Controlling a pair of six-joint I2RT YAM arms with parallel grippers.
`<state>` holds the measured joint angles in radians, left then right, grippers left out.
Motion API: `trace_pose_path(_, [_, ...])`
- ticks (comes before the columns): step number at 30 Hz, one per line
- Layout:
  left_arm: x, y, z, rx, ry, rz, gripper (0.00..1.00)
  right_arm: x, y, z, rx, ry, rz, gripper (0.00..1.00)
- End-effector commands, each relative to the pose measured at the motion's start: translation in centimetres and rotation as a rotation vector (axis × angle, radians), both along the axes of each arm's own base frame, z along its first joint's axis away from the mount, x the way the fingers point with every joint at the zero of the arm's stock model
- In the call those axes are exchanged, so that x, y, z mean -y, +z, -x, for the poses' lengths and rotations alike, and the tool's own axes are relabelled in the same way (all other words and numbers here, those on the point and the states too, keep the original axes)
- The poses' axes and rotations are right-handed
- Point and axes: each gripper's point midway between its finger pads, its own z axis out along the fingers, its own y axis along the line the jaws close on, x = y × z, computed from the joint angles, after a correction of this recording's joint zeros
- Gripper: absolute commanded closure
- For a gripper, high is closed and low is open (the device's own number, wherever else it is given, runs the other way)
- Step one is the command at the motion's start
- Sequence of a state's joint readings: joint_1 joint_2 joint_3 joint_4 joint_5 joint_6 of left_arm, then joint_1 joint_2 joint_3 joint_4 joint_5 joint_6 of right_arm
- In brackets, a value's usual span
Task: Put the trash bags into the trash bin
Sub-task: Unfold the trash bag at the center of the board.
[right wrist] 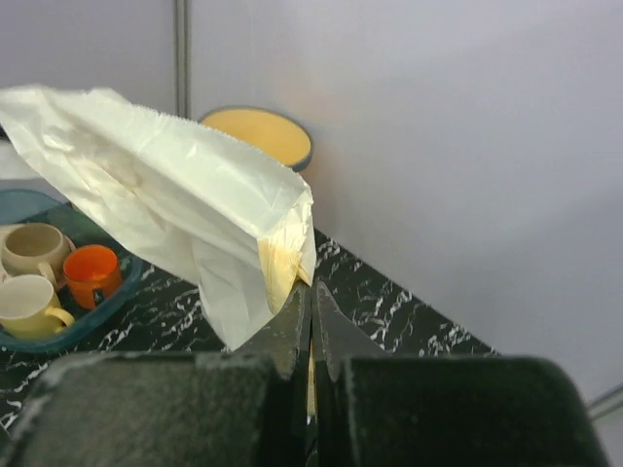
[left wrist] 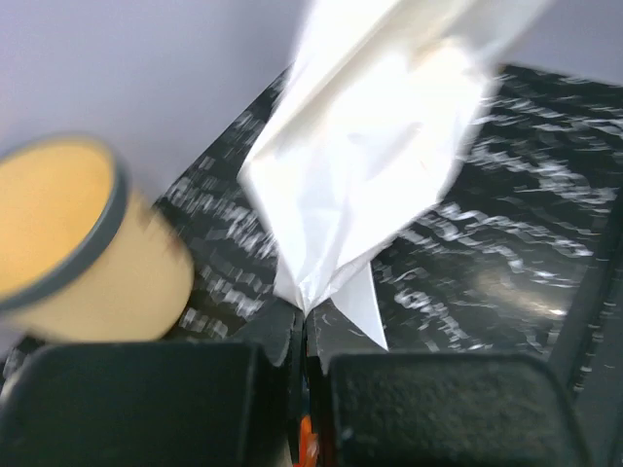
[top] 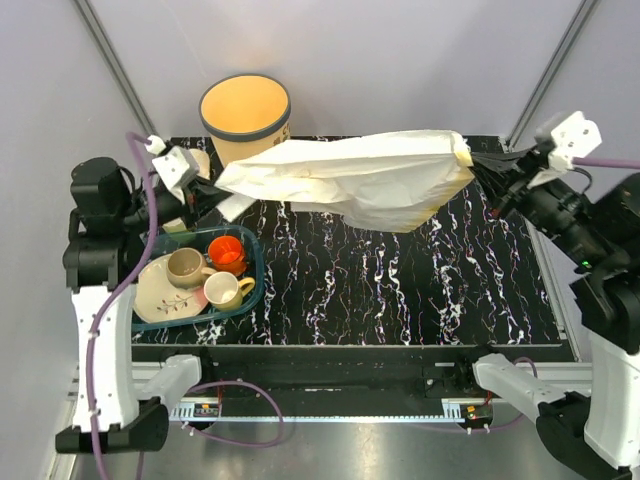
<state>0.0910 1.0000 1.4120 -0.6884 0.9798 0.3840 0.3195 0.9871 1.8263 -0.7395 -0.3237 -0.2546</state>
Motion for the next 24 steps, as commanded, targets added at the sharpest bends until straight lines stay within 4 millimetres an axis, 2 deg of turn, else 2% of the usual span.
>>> trace_pose_path(1, [4.6, 3.4, 6.9, 0.030, -0.226, 0.027, 1.00, 0.5, 1.1, 0.9, -0.001, -0.011, -0.002, 1.00])
trace_pose_path(2, [5.3, 3.1, 7.2, -0.007, -0.237, 0.032, 1.00, 1.4, 0.5, -0.9, -0.033, -0.094, 0.000, 1.00])
trace_pose_path(3, [6.7, 2.9, 7.4, -0.043, -0.289, 0.029, 1.00, 1.9, 0.2, -1.9, -0.045, -0.138, 0.007, 1.00])
trace_pose_path(4, [7.0, 2.5, 6.6, -0.072, -0.262, 0.023, 1.00, 2.2, -0.5, -3.0, -0.067, -0.171, 0.019, 1.00])
trace_pose_path(5, [7.5, 2.3, 5.9, -0.126, -0.252, 0.038, 1.00, 2.6, -1.5, -5.4, -0.109, -0.235, 0.043, 1.00])
trace_pose_path(6, [7.7, 2.8, 5.0, -0.140, -0.235, 0.046, 1.00, 2.8, -2.3, -6.6, -0.138, -0.266, 0.058, 1.00])
trace_pose_path(7, [7.8, 2.1, 2.1, -0.181, -0.169, 0.043, 1.00, 3.5, -2.9, -7.8, -0.156, -0.304, 0.072, 1.00])
trace_pose_path(8, [7.8, 2.0, 0.7, -0.200, -0.128, 0.046, 1.00, 3.2, -4.5, -9.8, -0.199, -0.295, 0.101, 1.00])
trace_pose_path(9, [7.2, 2.0, -1.5, -0.193, -0.040, 0.037, 1.00, 3.6, -5.0, -11.2, -0.216, -0.300, 0.096, 1.00])
trace_pose_path(10, [7.3, 1.5, -4.0, -0.216, 0.004, 0.029, 1.00, 4.7, -5.7, -12.6, -0.245, -0.309, 0.092, 1.00])
trace_pose_path(11, [7.0, 1.2, -5.5, -0.223, 0.053, 0.018, 1.00, 5.7, -7.2, -15.4, -0.303, -0.329, 0.085, 1.00])
trace_pose_path(12, [6.3, 0.3, -7.5, -0.234, 0.127, -0.010, 1.00, 6.4, -7.9, -16.8, -0.326, -0.325, 0.083, 1.00])
trace_pose_path(13, [6.6, -0.7, -9.7, -0.264, 0.145, -0.036, 1.00, 7.6, -9.6, -19.4, -0.369, -0.345, 0.095, 1.00])
trace_pose_path(15, [6.8, -2.5, -11.8, -0.320, 0.169, -0.067, 1.00, 7.2, -11.4, -21.9, -0.372, -0.294, 0.144, 1.00])
trace_pose_path(16, [7.4, -3.8, -13.8, -0.357, 0.175, -0.075, 1.00, 7.2, -13.8, -24.0, -0.417, -0.281, 0.168, 1.00])
trace_pose_path(18, [8.1, -5.4, -15.3, -0.382, 0.193, -0.118, 1.00, 6.3, -16.5, -25.4, -0.466, -0.217, 0.191, 1.00])
trace_pose_path(19, [8.4, -6.2, -16.3, -0.377, 0.202, -0.151, 1.00, 5.9, -19.4, -26.6, -0.538, -0.195, 0.173, 1.00])
trace_pose_path(20, [9.3, -7.9, -17.2, -0.399, 0.204, -0.183, 1.00, 5.6, -21.4, -27.0, -0.584, -0.168, 0.178, 1.00])
trace_pose_path(21, [9.0, -9.3, -18.1, -0.415, 0.240, -0.221, 1.00, 5.4, -22.9, -27.4, -0.614, -0.151, 0.184, 1.00])
trace_pose_path(22, [8.8, -10.4, -18.7, -0.436, 0.265, -0.246, 1.00, 5.5, -26.4, -28.0, -0.684, -0.148, 0.196, 1.00])
trace_pose_path(23, [8.6, -12.4, -19.6, -0.472, 0.285, -0.281, 1.00, 5.6, -27.7, -28.5, -0.689, -0.146, 0.211, 1.00])
trace_pose_path(24, [8.0, -13.8, -19.3, -0.508, 0.292, -0.324, 1.00, 5.7, -29.1, -28.8, -0.692, -0.146, 0.228, 1.00])
